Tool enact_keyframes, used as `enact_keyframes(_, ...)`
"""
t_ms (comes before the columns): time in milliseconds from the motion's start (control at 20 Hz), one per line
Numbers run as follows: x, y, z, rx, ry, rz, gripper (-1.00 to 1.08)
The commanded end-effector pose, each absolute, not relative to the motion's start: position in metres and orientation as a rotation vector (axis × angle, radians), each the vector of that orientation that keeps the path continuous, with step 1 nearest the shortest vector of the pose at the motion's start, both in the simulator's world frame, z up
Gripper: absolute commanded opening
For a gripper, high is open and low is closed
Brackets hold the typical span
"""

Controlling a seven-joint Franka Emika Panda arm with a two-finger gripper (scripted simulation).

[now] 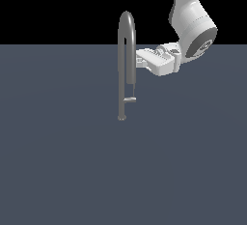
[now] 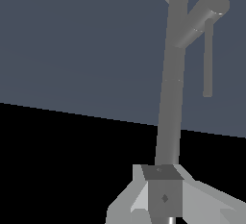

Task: Turn on the faucet by rotating a designated handle.

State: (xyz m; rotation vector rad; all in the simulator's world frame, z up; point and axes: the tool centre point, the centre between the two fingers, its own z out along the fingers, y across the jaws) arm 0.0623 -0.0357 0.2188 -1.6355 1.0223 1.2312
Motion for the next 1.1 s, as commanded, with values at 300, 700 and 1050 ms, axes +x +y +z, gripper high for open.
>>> enact_keyframes(300,0.069,-0.035,0.166,-1.409,1.099,1.316,-1.00)
enact_keyframes(700,0.069,-0.032,0.148,-1.337,1.121,1.339,-1.00)
enact_keyframes(1050,0.065,-0.033,0.150,-1.339,1.120,1.338,-1.00)
